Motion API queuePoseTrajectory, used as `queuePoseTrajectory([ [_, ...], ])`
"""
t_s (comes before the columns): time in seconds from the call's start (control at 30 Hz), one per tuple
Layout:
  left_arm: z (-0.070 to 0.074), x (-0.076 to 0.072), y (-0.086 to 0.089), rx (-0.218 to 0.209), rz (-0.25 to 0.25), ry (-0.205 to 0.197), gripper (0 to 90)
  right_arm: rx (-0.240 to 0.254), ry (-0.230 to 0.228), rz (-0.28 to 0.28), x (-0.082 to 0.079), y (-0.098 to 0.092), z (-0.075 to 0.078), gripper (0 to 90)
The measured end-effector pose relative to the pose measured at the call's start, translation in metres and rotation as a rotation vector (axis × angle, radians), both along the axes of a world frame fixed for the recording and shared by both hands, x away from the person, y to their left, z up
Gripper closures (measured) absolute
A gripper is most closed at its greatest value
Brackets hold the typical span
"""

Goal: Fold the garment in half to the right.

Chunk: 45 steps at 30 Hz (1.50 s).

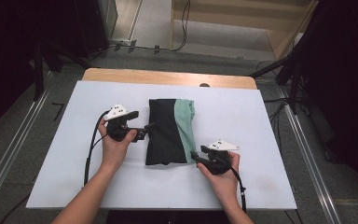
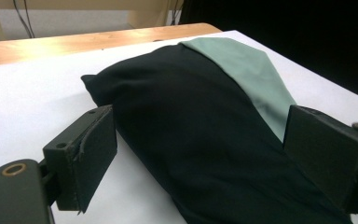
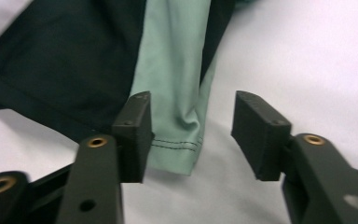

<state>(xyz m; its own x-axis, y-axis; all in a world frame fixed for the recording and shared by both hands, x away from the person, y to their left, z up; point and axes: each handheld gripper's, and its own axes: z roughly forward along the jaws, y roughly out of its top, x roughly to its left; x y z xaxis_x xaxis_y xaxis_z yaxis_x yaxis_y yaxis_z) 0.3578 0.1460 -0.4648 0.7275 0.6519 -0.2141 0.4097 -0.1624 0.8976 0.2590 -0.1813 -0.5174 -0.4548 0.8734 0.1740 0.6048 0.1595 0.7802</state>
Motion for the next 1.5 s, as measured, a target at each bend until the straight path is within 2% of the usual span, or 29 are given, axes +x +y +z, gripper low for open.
queuePoseTrajectory([
  [0.03, 0.000, -0.002, 0.001, 0.005, -0.003, -0.004, 7.5, 0.003, -0.017, -0.001, -0.001, 0.000, 0.002, 36.4],
  [0.07, -0.001, -0.004, 0.001, 0.005, 0.000, -0.005, 0.1, 0.006, -0.038, 0.000, -0.003, 0.000, 0.004, 32.6],
  [0.23, -0.002, -0.012, 0.003, 0.001, -0.010, -0.022, 0.0, 0.045, -0.103, -0.001, -0.007, -0.004, 0.012, 7.4],
  [0.27, -0.003, -0.016, 0.005, 0.001, -0.016, -0.026, 0.0, 0.055, -0.111, 0.012, -0.008, -0.005, 0.013, 1.8],
  [0.3, -0.003, -0.018, 0.006, -0.002, -0.012, -0.027, 0.0, 0.064, -0.115, 0.024, -0.008, -0.007, 0.014, 0.0],
  [0.37, -0.003, -0.023, 0.008, -0.003, -0.019, -0.031, 0.0, 0.086, -0.132, 0.041, -0.010, -0.011, 0.016, 0.0],
  [0.6, -0.004, -0.040, 0.016, 0.015, -0.019, -0.047, 0.0, 0.090, -0.190, 0.031, -0.016, -0.026, 0.021, 0.0],
  [0.7, -0.006, -0.047, 0.022, 0.005, -0.016, -0.048, 0.0, 0.105, -0.191, 0.030, -0.017, -0.032, 0.022, 0.0],
  [1.1, -0.015, -0.069, 0.044, 0.017, 0.000, -0.042, 0.0, 0.093, -0.218, 0.019, -0.025, -0.055, 0.020, 0.0],
  [1.17, -0.016, -0.073, 0.051, 0.030, 0.005, -0.039, 0.0, 0.087, -0.220, 0.004, -0.027, -0.062, 0.020, 0.0],
  [1.5, -0.017, -0.087, 0.072, 0.036, 0.033, -0.043, 0.0, 0.088, -0.223, -0.034, -0.033, -0.084, 0.019, 0.0],
])
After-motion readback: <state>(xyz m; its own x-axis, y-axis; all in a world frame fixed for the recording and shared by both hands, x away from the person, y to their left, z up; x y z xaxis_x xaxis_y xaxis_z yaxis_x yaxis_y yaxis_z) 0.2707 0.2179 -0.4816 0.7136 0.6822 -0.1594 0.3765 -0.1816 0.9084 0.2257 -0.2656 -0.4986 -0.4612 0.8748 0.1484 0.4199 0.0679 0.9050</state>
